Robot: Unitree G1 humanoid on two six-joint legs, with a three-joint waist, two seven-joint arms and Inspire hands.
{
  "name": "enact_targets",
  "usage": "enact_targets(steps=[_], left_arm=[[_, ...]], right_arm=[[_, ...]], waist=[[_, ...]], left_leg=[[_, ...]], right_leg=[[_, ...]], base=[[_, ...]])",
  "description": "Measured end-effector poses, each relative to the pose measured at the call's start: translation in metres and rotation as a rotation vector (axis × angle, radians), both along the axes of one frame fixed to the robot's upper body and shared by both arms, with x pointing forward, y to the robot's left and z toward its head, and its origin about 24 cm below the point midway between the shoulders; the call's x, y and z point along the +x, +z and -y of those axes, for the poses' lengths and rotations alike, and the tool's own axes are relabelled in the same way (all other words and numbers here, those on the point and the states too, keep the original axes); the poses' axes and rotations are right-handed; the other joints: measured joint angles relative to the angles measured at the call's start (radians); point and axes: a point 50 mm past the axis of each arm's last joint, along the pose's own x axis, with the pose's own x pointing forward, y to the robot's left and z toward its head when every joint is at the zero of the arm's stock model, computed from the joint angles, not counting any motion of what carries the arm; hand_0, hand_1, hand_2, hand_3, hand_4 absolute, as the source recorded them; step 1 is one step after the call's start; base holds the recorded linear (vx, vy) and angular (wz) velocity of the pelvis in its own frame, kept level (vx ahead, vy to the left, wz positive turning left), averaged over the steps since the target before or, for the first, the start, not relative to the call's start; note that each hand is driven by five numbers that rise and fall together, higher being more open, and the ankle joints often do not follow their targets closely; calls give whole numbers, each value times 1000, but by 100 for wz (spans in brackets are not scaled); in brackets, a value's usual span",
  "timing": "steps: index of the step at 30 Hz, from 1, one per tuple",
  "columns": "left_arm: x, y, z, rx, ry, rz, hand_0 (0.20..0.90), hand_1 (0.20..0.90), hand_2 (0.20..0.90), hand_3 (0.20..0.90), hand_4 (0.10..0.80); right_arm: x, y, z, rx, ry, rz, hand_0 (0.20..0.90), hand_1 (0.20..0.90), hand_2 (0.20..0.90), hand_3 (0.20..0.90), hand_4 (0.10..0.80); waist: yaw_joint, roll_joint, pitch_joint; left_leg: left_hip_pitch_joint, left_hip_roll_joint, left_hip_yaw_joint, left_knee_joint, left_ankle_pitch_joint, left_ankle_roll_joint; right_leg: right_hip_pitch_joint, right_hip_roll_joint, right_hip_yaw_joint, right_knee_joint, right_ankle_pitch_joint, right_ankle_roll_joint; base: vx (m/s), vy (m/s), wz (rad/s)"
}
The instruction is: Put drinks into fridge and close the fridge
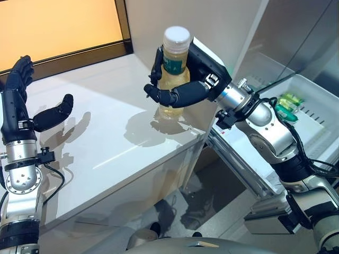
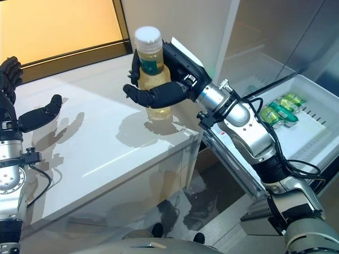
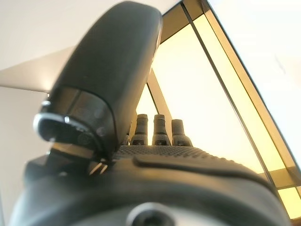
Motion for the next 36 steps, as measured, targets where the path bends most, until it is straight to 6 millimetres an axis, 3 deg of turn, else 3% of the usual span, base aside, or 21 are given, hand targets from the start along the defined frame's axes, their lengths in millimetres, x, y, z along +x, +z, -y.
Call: enact_targets(steps=[8,15,19,23,30,36], left_arm=[[5,-5,23,-326,-384,6,900,900,900,900,800],[8,-31,54,-640,-852,-77,900,900,900,900,800],[5,-48,75,-835,-1135,-105,900,900,900,900,800],[-5,-44,93,-910,-1419,-60,900,900,900,900,800],[-12,-50,102,-998,-1551,17,900,900,900,900,800],[-19,-52,100,-1082,-1668,215,900,900,900,900,800]], right_arm=[[-2,-3,-6,31,25,-22,300,300,300,200,100],[-3,-19,-2,46,29,-131,300,300,300,200,100],[-9,-28,12,81,19,-193,300,300,300,200,100],[-14,-26,15,75,23,-183,300,300,300,200,100],[-17,-20,24,57,32,-173,300,300,300,200,100],[-19,-17,27,45,31,-164,300,300,300,200,100]], waist=[[2,-8,-5],[-18,-9,-5],[-37,-9,-5],[-64,-8,-5],[-66,12,-17],[-66,26,-27]], left_leg=[[0,-1,0,0,0,0],[-2,-1,6,0,0,1],[-11,-1,9,0,1,1],[-12,0,11,0,1,1],[-7,-1,23,0,0,1],[-7,1,24,0,0,1]], right_leg=[[1,0,1,1,0,0],[-4,0,6,1,0,0],[-15,0,9,1,0,0],[-17,2,11,1,0,0],[-16,2,24,1,1,1],[-17,3,25,1,1,1]], base=[[0,0,0],[-17,8,-1],[-14,6,-1],[0,0,0],[-14,7,-4],[-18,-6,0]])
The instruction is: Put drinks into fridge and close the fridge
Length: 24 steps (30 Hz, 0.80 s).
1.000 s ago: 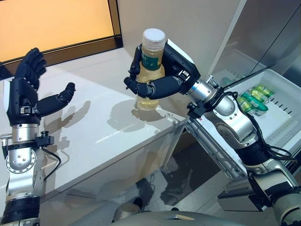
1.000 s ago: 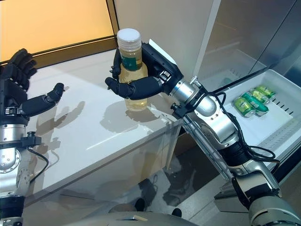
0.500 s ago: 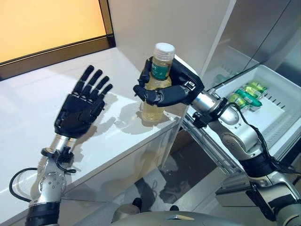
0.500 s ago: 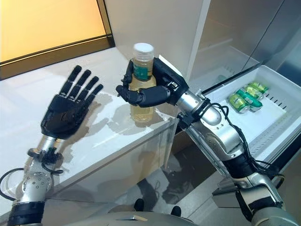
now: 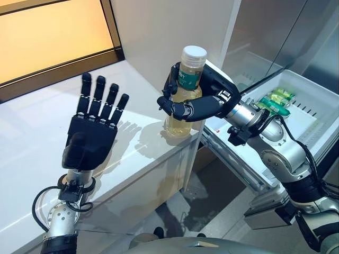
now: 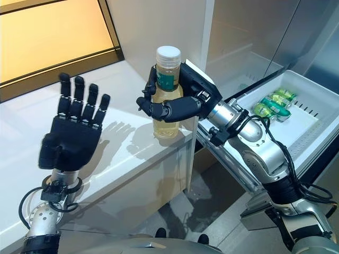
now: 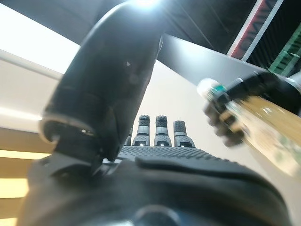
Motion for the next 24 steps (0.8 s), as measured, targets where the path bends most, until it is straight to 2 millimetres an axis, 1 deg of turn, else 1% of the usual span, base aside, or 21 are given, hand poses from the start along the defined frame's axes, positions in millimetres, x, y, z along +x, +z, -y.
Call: enact_targets(steps=[2,4,7,9,11,13,14,19,22,24], left_arm=[[-3,1,-2,-68,-6,47,900,900,900,900,800],[-3,2,-1,-136,-13,53,900,900,900,900,800],[0,4,12,-146,-35,3,900,900,900,900,800],[4,4,25,-78,-52,-66,900,900,900,900,800],[9,2,41,55,-39,-136,900,900,900,900,800],[11,1,50,163,-24,-170,900,900,900,900,800],[11,1,52,190,-16,-182,900,900,900,900,800],[14,3,55,207,-1,-207,900,900,900,900,800],[16,3,63,212,-41,-219,900,900,900,900,800],[15,-1,70,211,-65,-249,900,900,900,900,800]], right_arm=[[-1,0,1,-7,-1,2,300,300,300,200,100],[-1,1,2,-19,-7,5,300,300,300,200,100],[0,1,3,-15,-18,5,300,300,300,200,100],[0,1,4,-9,-27,4,300,300,300,200,100],[1,1,5,-4,-32,2,300,300,300,200,100],[1,1,5,-2,-35,1,300,300,300,200,100],[1,1,5,-1,-36,1,300,300,300,200,100],[3,-1,7,0,-47,-7,300,300,300,200,100],[7,-3,9,1,-73,-17,300,300,300,200,100],[10,-6,12,3,-93,-31,300,300,300,200,100]], waist=[[0,-1,-1],[0,-7,-4],[1,-21,-9],[1,-27,-10],[0,-32,-10],[-4,-36,-10],[-5,-38,-9],[2,-50,-7],[5,-55,-4],[13,-65,2]], left_leg=[[-1,0,0,0,0,0],[-4,-1,-1,0,0,0],[-7,-1,-3,0,0,1],[-9,-2,-5,0,1,1],[-11,-3,-10,0,1,1],[-13,-2,-19,0,2,2],[-16,-2,-21,0,3,2],[-19,-1,-31,0,6,0],[-23,-3,-48,0,12,1],[-22,-3,-55,0,15,0]], right_leg=[[-1,0,0,0,0,0],[-2,1,0,0,0,0],[-3,2,-3,0,0,0],[-2,1,-5,0,0,0],[0,1,-10,0,0,0],[2,1,-18,0,0,0],[1,2,-21,0,0,0],[3,3,-29,0,0,0],[6,1,-47,0,0,0],[10,2,-52,0,-1,0]], base=[[-10,-20,0],[-23,-64,2],[-36,-71,3],[-41,-99,4],[-26,-97,7],[-46,-76,11],[-60,-101,10],[-43,-93,6],[-34,-94,15],[-34,-91,12]])
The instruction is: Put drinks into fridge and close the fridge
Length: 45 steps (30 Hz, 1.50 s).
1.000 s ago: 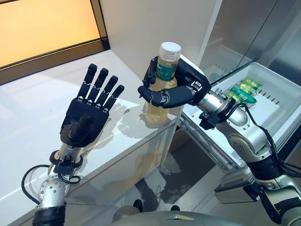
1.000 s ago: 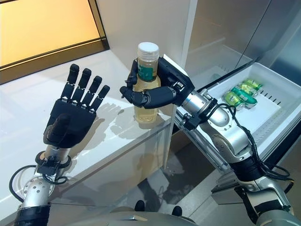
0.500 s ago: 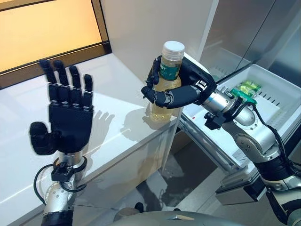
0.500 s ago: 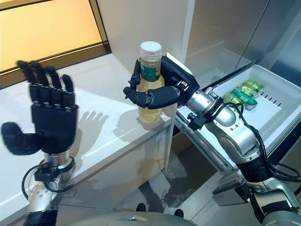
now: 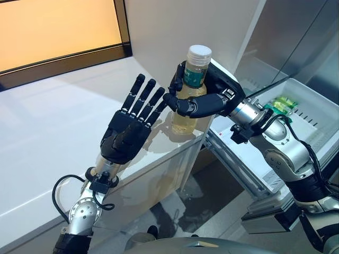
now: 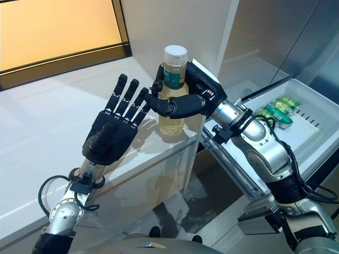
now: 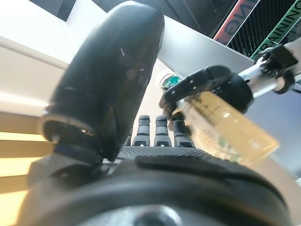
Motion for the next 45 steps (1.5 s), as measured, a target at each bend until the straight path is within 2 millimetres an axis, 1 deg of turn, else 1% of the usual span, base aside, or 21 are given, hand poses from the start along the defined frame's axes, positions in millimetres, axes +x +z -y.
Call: enact_targets(steps=[2,6,10,13,14,18,19,22,24,26,27,31,34,40,41,43,44,45], left_arm=[[0,0,2,-14,-3,-18,900,900,900,900,800],[1,-1,7,-43,-31,-39,900,900,900,900,800],[5,4,10,-54,-35,-55,900,900,900,900,800],[6,5,13,-81,-59,-76,900,900,900,900,800],[6,5,13,-84,-65,-80,900,900,900,900,800],[6,5,18,-159,-125,-139,900,900,900,900,800],[5,5,19,-207,-162,-180,900,900,900,900,800],[3,4,24,-323,-258,-275,900,900,900,900,800],[-2,-2,27,-422,-331,-337,900,900,900,900,800],[-8,-11,30,-481,-363,-376,900,900,900,900,800],[-14,-27,31,-534,-364,-451,900,900,900,900,800],[-28,-38,37,-581,-448,-495,900,900,900,900,800],[-29,-42,37,-598,-477,-487,900,900,900,900,800],[-36,-56,39,-587,-522,-369,900,900,900,900,800],[-41,-63,41,-571,-550,-372,900,900,900,900,800],[-48,-78,45,-540,-571,-435,900,900,900,900,800],[-54,-90,49,-524,-579,-501,900,900,900,900,800],[-62,-114,52,-507,-545,-621,900,900,900,900,800]], right_arm=[[4,-3,3,0,-22,-17,300,300,300,200,100],[7,-6,5,6,-46,-31,300,300,300,200,100],[11,1,5,13,-64,-14,300,300,300,200,100],[14,5,5,11,-78,1,300,300,300,200,100],[14,5,5,9,-81,5,300,300,300,200,100],[19,11,6,5,-97,20,300,300,300,200,100],[20,11,6,8,-106,20,300,300,300,200,100],[21,11,7,15,-117,19,300,300,300,200,100],[22,12,8,15,-127,20,300,300,300,200,100],[24,11,9,16,-136,14,300,300,300,200,100],[24,11,10,17,-143,10,300,300,300,200,100],[25,10,10,17,-144,9,300,300,300,200,100],[25,11,10,17,-143,9,300,300,300,200,100],[24,11,9,12,-132,9,300,300,300,200,100],[24,11,9,10,-126,10,300,300,300,200,100],[24,12,7,5,-117,13,300,300,300,200,100],[24,13,6,3,-112,17,300,300,300,200,100],[24,14,5,1,-101,24,300,300,300,200,100]], waist=[[9,-14,9],[18,-20,15],[32,-21,36],[34,-20,38],[34,-19,40],[40,-12,63],[44,-9,65],[55,-8,66],[57,-10,67],[61,-13,71],[63,-14,77],[63,-10,85],[63,-10,85],[62,-5,81],[63,-2,80],[61,-1,79],[58,-1,79],[53,-1,79]], left_leg=[[-2,2,-6,0,3,-4],[-5,3,-13,0,4,-6],[-7,3,-21,0,8,-6],[-15,2,-45,1,16,-8],[-15,2,-45,1,16,-8],[-17,2,-54,0,21,-12],[-17,2,-56,0,21,-12],[-19,2,-57,0,21,-12],[-19,1,-60,0,21,-11],[-20,0,-61,0,21,-11],[-21,-1,-61,0,21,-11],[-22,-2,-60,0,18,-15],[-24,-3,-58,0,17,-15],[-21,-10,-51,0,17,-9],[-19,-11,-45,0,16,-7],[-17,-11,-36,0,16,-6],[-17,-11,-34,0,16,-6],[-17,-9,-31,0,16,-7]], right_leg=[[1,3,-3,0,0,0],[1,4,-3,0,-4,5],[3,7,-4,0,-4,4],[3,7,2,0,-3,3],[3,7,2,0,-3,3],[7,9,-1,-4,-4,4],[8,8,-1,-4,-6,7],[8,8,-2,-2,-7,7],[7,8,0,-2,-7,7],[6,7,0,-2,-7,7],[6,6,0,-3,-7,7],[3,3,3,0,-7,7],[2,-2,5,0,-7,8],[1,-5,12,0,-6,8],[0,-6,20,0,-6,8],[-2,-6,29,0,-3,4],[-3,-5,31,0,-3,3],[-4,-5,33,0,-2,3]], base=[[-39,-84,7],[-46,-98,5],[-49,-83,6],[-18,-34,21],[-6,-25,11],[2,-20,6],[13,-16,3],[2,4,1],[7,26,4],[-2,22,1],[-4,47,2],[-5,52,0],[7,49,-2],[17,54,-3],[32,57,-14],[25,44,-13],[22,45,-9],[25,55,-8]])
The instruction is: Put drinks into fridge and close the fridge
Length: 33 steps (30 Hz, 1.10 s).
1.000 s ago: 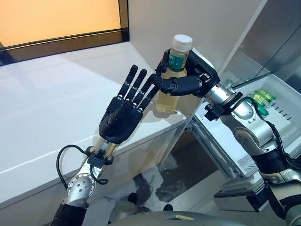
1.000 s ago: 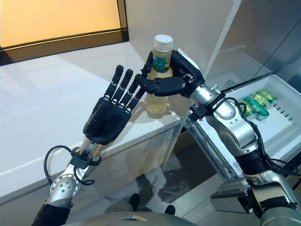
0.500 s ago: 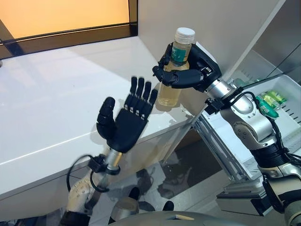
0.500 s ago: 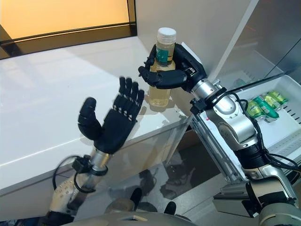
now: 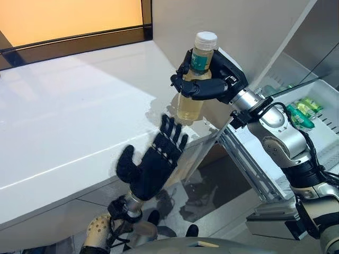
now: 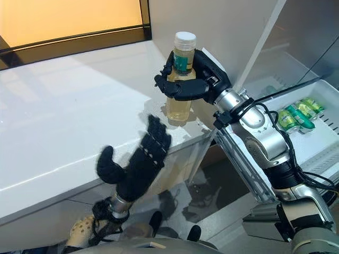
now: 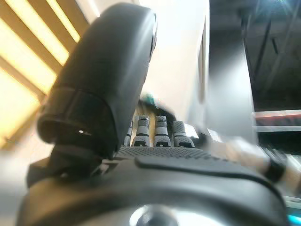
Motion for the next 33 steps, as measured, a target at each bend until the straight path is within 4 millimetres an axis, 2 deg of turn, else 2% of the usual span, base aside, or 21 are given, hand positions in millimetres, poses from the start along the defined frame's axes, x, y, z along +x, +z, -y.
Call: enact_targets(steps=[2,4,8,13,16,18,22,24,26,30,33], left_arm=[[-10,-23,-2,64,12,-122,900,900,900,900,800],[-25,-53,-16,193,52,-285,900,900,900,900,800],[-31,-59,-35,266,121,-287,900,900,900,900,800],[-31,-63,-40,321,153,-270,900,900,900,900,800],[-31,-70,-45,413,199,-281,900,900,900,900,800],[-32,-77,-49,497,245,-311,900,900,900,900,800],[-44,-99,-72,798,365,-481,900,900,900,900,800],[-48,-104,-81,897,412,-542,900,900,900,900,800],[-54,-110,-91,1037,446,-590,900,900,900,900,800],[-60,-116,-101,1210,451,-628,900,900,900,900,800],[-63,-120,-105,1294,436,-643,900,900,900,900,800]], right_arm=[[-1,2,-1,-5,15,8,300,300,300,200,100],[-4,6,-4,4,43,19,300,300,300,200,100],[-7,11,-7,16,81,27,300,300,300,200,100],[-7,12,-8,24,101,13,300,300,300,200,100],[-7,11,-10,34,132,-22,300,300,300,200,100],[-9,10,-12,43,158,-67,300,300,300,200,100],[-21,8,-16,37,259,-177,300,300,300,200,100],[-26,4,-17,47,287,-217,300,300,300,200,100],[-32,-11,-16,39,300,-282,300,300,300,200,100],[-40,-39,-12,13,308,-407,300,300,300,200,100],[-48,-52,-10,-4,331,-450,300,300,300,200,100]], waist=[[-4,0,0],[-12,-1,-1],[-22,3,-5],[-25,2,-6],[-30,0,-15],[-48,-4,-23],[-76,-12,-30],[-90,-15,-31],[-106,-24,-39],[-119,-46,-55],[-128,-61,-65]], left_leg=[[0,2,4,0,0,0],[-3,5,8,0,-1,-2],[0,7,14,0,2,2],[0,7,16,0,1,1],[1,9,21,0,0,1],[1,10,24,0,0,0],[-1,16,47,0,-3,-2],[0,17,51,0,-4,-3],[0,18,61,0,-7,-6],[-5,28,73,0,-10,-9],[-2,30,90,-1,-15,-13]], right_leg=[[-2,-1,3,0,1,-1],[-7,0,8,0,2,-3],[-7,2,14,0,2,-3],[-8,2,16,0,2,-3],[-10,4,21,0,2,-3],[-11,5,22,0,2,-3],[-23,12,40,0,6,-8],[-24,14,45,0,6,-8],[-28,18,51,0,6,-8],[-40,24,62,0,6,-8],[-45,29,80,0,6,-7]], base=[[16,37,-7],[11,37,-5],[9,40,-5],[11,35,-2],[31,31,-5],[39,35,-7],[40,49,-17],[39,46,-10],[26,35,-12],[16,18,-10],[28,21,-17]])
